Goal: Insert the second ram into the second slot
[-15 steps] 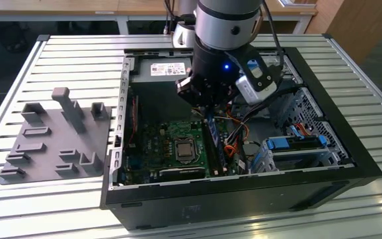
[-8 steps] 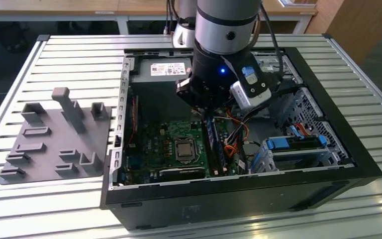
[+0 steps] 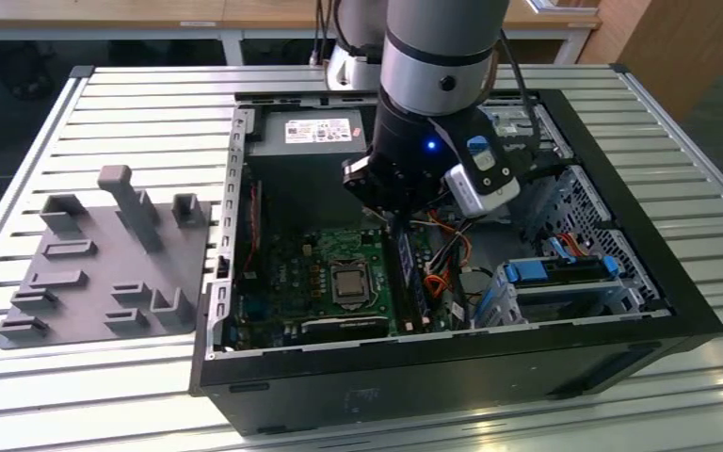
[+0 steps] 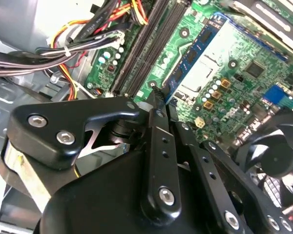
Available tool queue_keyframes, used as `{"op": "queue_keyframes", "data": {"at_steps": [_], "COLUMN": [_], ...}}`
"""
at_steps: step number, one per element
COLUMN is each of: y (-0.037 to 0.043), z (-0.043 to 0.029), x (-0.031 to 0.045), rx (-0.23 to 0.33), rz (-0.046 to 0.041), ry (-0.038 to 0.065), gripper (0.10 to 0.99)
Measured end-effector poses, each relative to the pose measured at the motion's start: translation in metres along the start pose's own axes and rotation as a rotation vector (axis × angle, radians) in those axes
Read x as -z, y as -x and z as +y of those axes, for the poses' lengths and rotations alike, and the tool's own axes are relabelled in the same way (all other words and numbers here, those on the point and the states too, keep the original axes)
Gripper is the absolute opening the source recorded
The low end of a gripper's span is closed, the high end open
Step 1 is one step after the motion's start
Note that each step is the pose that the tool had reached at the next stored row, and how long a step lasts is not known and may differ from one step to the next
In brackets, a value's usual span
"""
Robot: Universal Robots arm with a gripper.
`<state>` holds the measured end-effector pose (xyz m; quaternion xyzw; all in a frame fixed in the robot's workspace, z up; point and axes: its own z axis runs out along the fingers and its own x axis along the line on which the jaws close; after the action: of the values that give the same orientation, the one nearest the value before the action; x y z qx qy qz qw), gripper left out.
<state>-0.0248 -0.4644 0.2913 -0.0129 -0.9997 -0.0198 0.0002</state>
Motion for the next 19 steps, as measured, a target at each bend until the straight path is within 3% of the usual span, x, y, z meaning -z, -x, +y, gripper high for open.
{"op": "queue_keyframes", "data": {"at_steps": [14,19], "y": [0.0012,0.0012], "z": [-0.0009,-0.0010], "x": [-0.0244,-0.0244], "rx": [0.006,0.006], "rz": [0.0007,0.0008], "ry": [0.001,0.001], "gripper": [0.141,0.141]}}
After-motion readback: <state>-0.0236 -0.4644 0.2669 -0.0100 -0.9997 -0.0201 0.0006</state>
